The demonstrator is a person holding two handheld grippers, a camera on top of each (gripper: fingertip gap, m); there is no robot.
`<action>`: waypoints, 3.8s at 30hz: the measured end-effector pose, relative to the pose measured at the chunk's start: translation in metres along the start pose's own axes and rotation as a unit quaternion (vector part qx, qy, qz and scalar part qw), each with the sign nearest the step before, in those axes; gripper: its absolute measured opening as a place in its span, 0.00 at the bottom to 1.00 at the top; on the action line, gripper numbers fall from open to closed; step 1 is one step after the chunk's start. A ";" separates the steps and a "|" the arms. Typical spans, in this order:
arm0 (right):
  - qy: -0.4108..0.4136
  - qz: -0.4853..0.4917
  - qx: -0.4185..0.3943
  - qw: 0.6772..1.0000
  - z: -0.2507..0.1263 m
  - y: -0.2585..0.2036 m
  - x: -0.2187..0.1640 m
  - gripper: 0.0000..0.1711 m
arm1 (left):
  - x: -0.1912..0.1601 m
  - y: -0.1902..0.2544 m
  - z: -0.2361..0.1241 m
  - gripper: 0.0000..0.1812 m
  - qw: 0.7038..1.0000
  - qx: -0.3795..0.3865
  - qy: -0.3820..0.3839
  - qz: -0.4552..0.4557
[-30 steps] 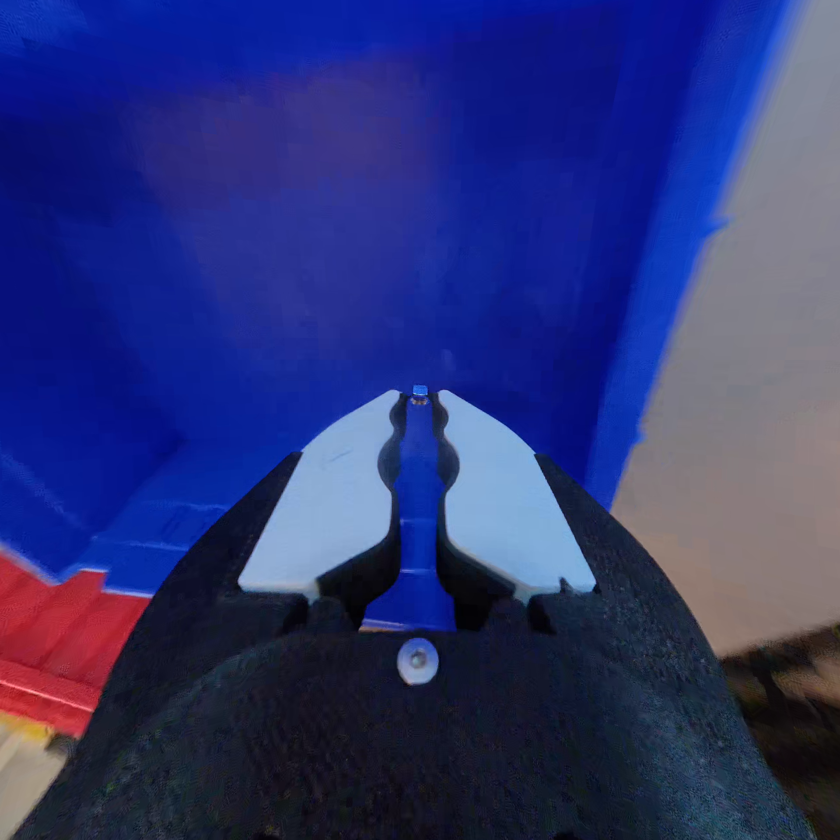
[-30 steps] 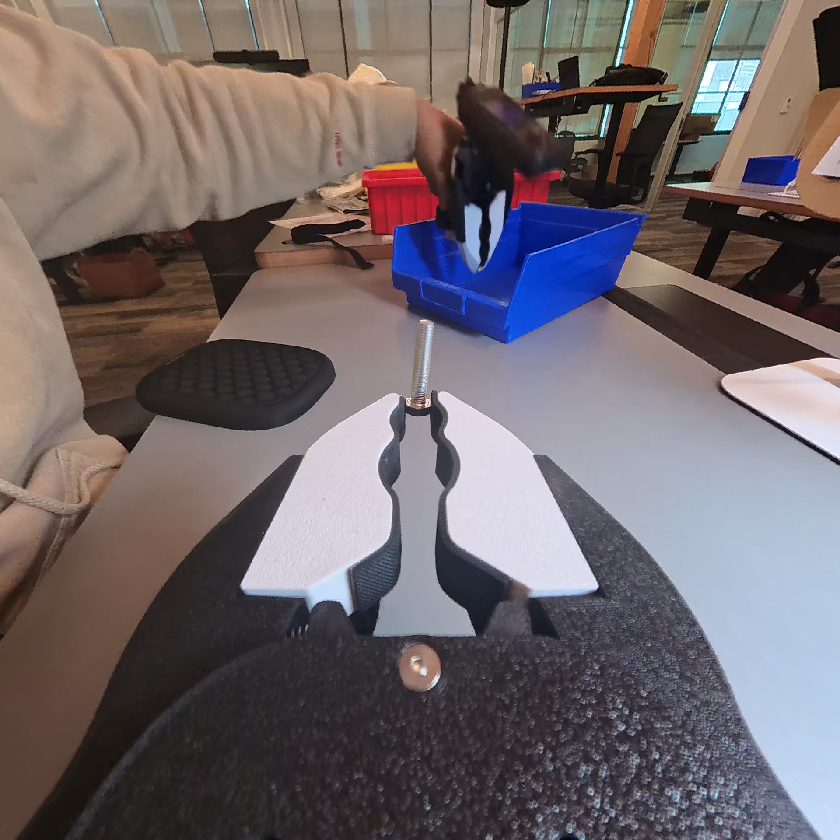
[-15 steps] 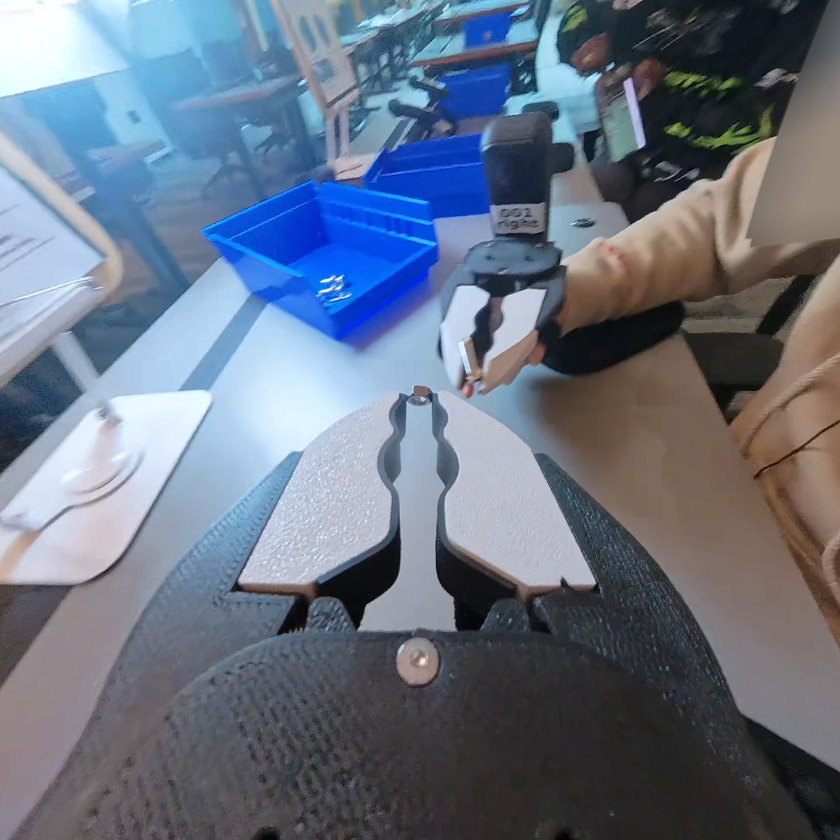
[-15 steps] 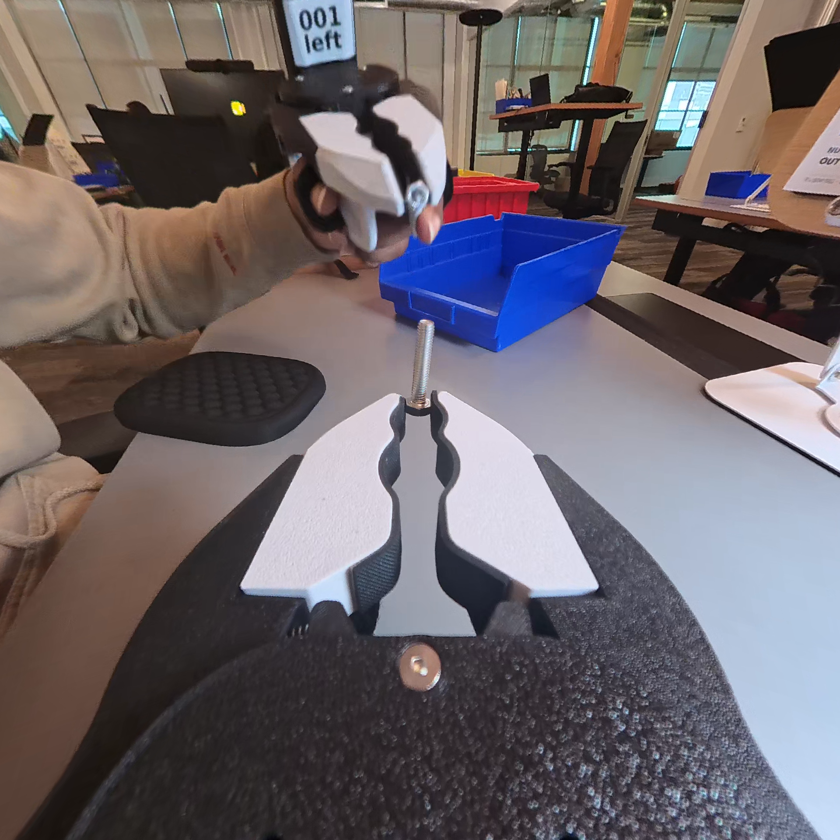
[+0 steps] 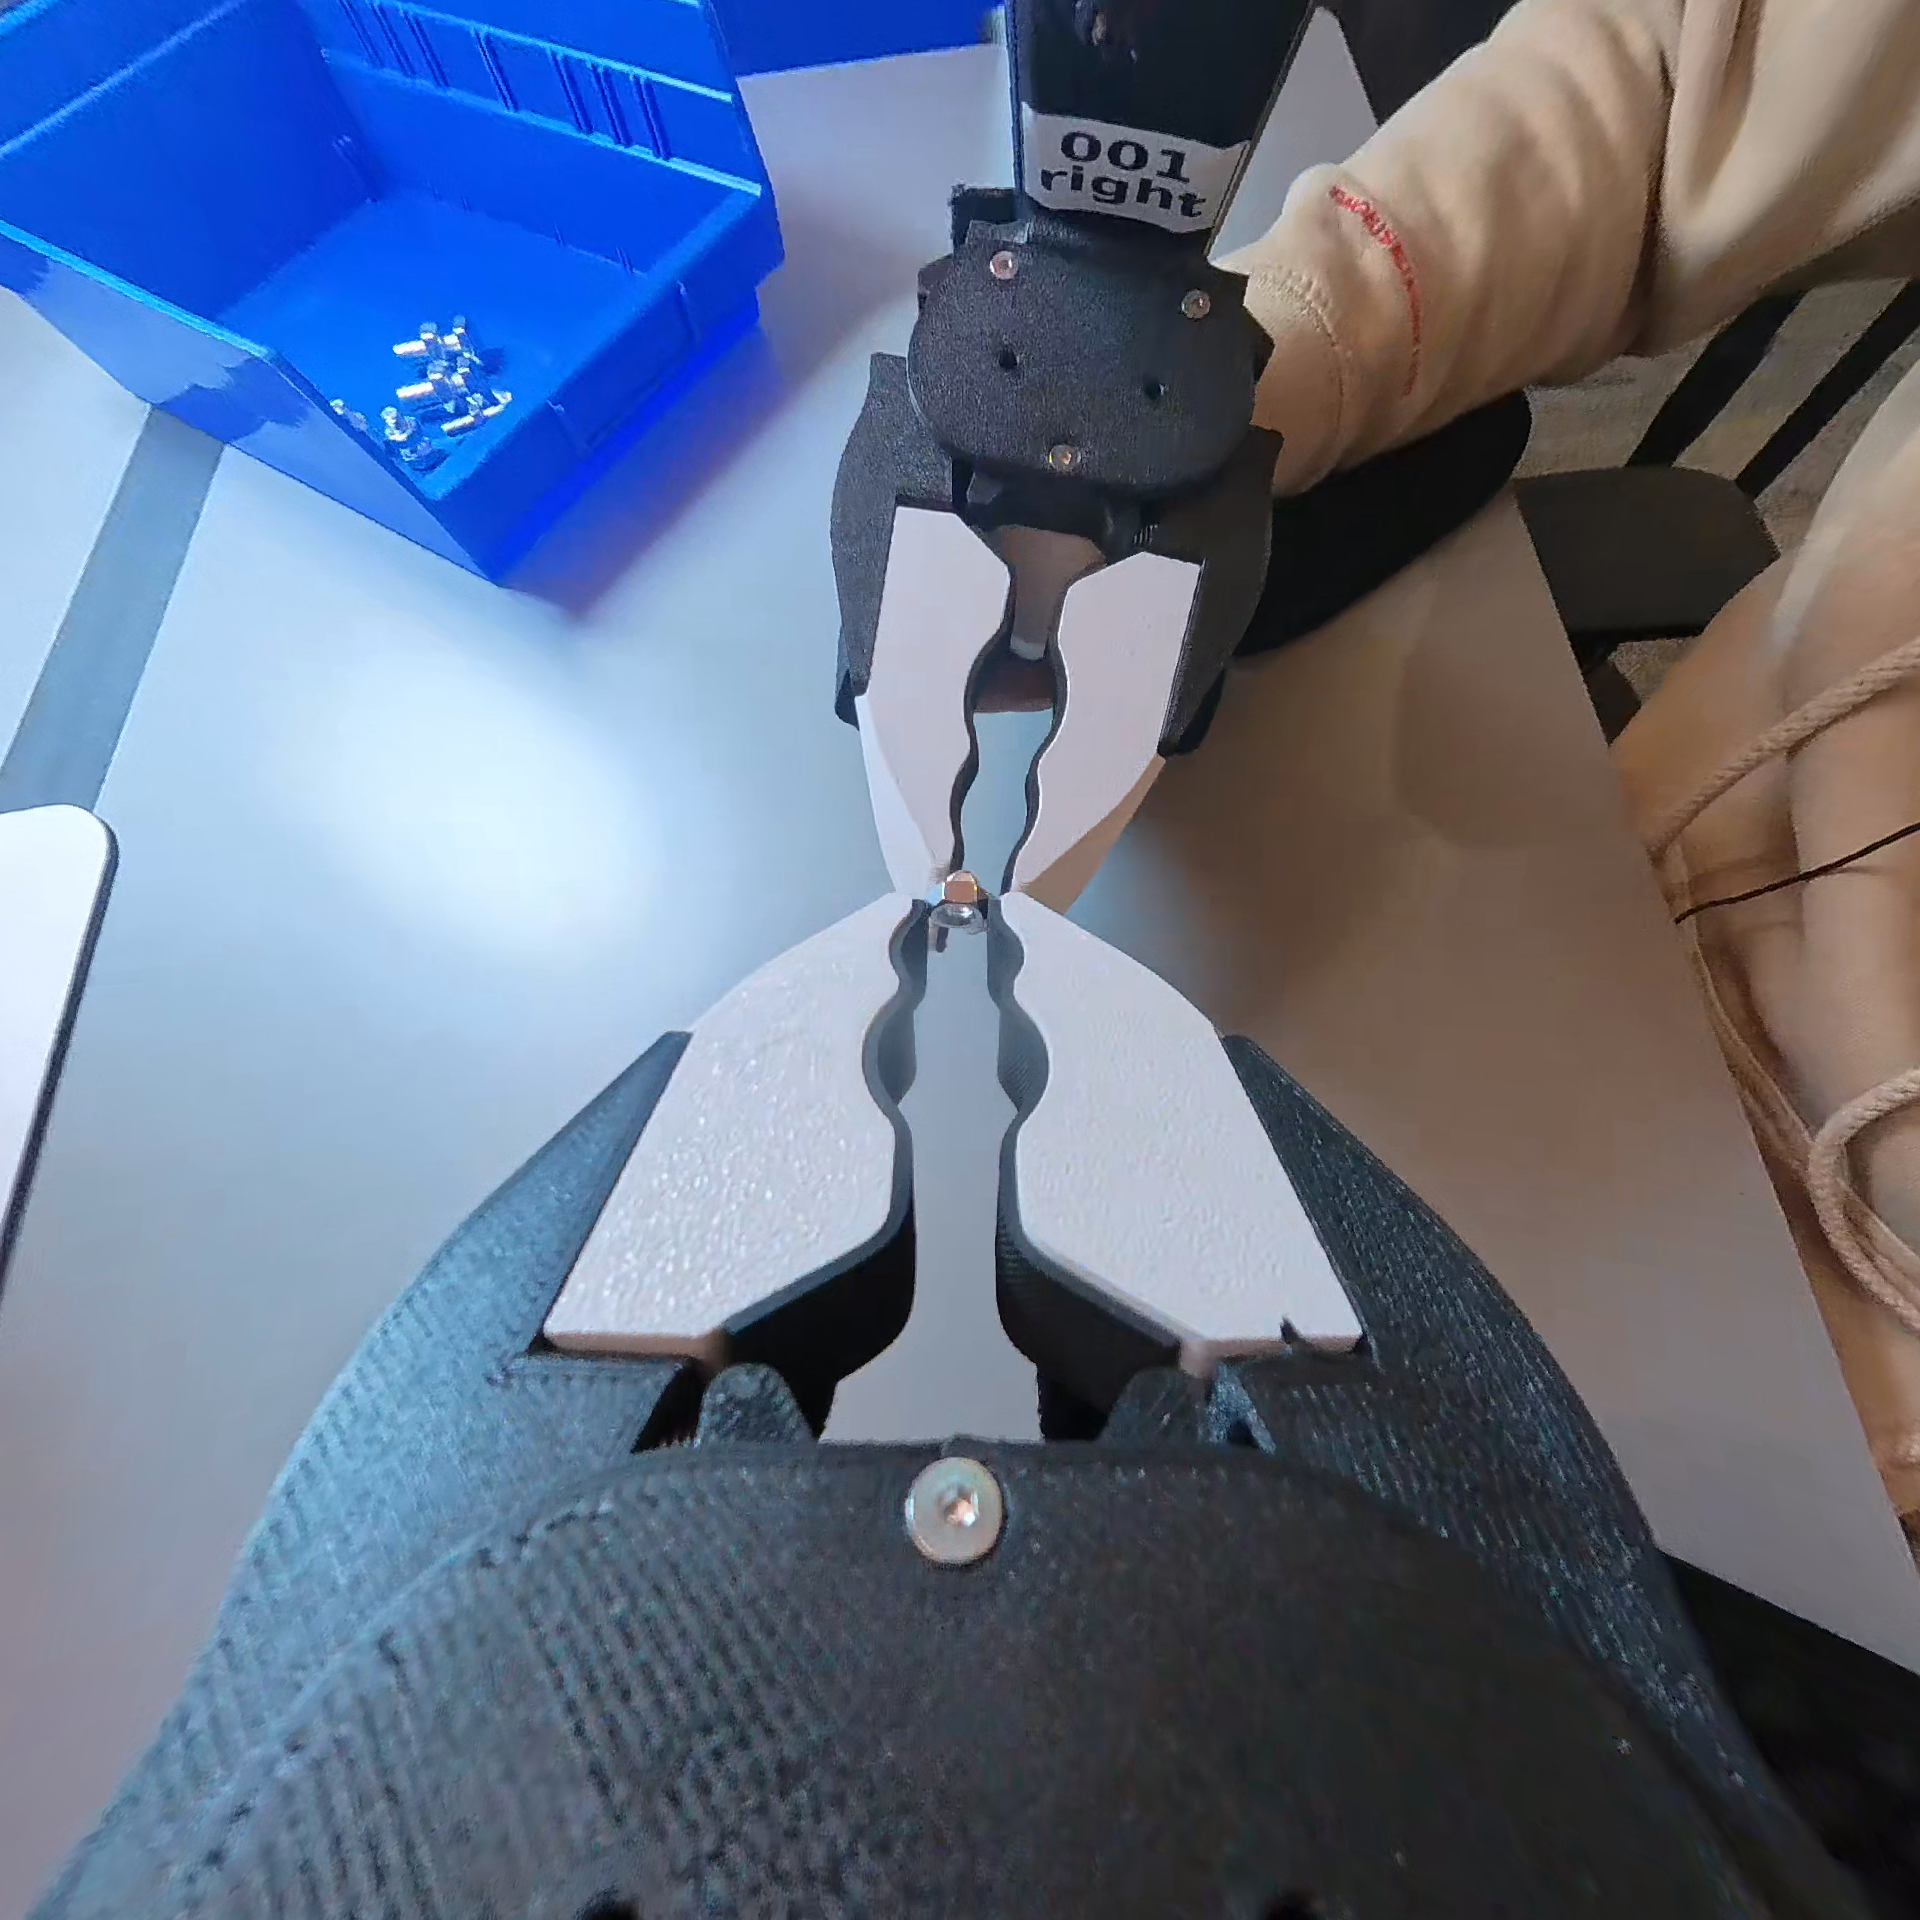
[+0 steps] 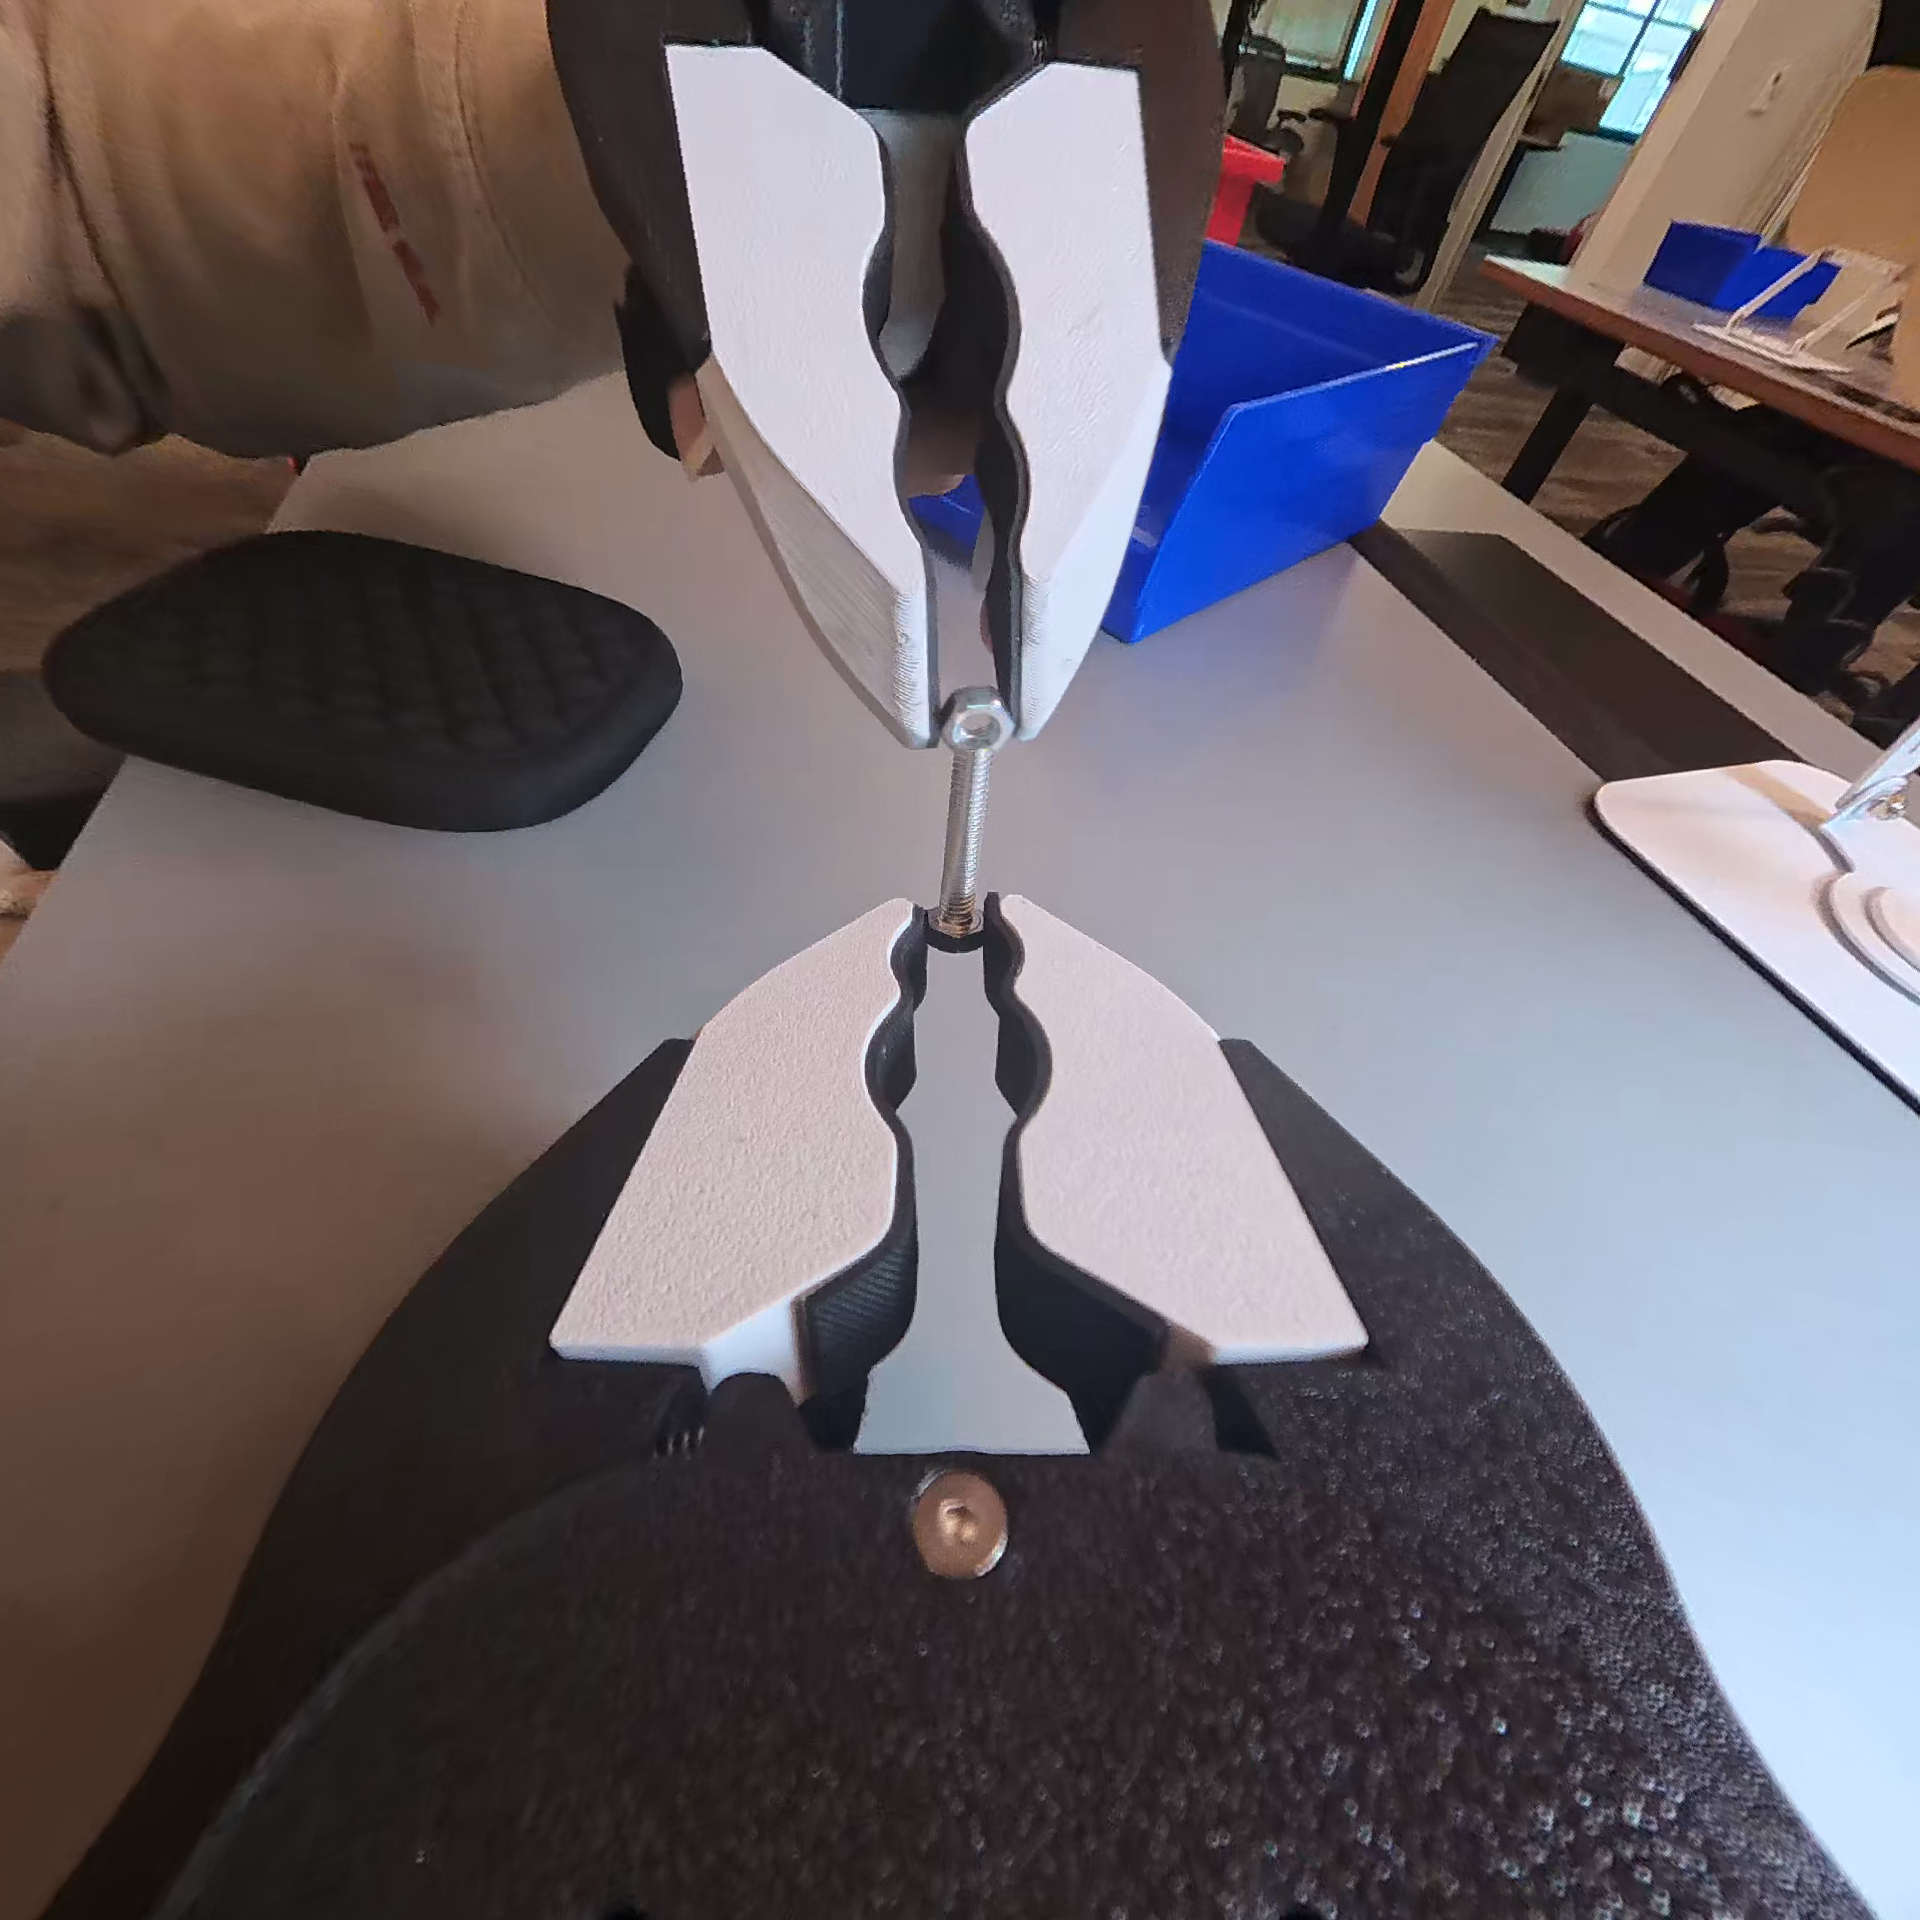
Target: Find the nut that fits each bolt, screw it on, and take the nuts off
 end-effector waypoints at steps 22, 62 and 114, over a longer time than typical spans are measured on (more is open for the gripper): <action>-0.098 -0.021 -0.004 0.995 0.013 -0.008 -0.013 0.06 | -0.003 0.005 0.018 0.06 0.990 -0.055 -0.124 0.032; 0.097 0.062 0.038 0.993 -0.007 -0.002 0.011 0.06 | 0.032 -0.001 -0.008 0.06 0.998 -0.005 0.040 -0.041; 0.098 0.065 0.035 0.992 -0.003 0.000 0.007 0.06 | -0.001 0.003 -0.003 0.08 0.981 0.044 0.169 -0.087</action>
Point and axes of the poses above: each gripper's, where its closed fingertips meet, z out along the fingers, x out of its top, y = z × x across the jaws, the point moved 8 cm from there along -z, back along the fingers, and after that the axes turned 7 degrees about z, right-handed, at the moved point
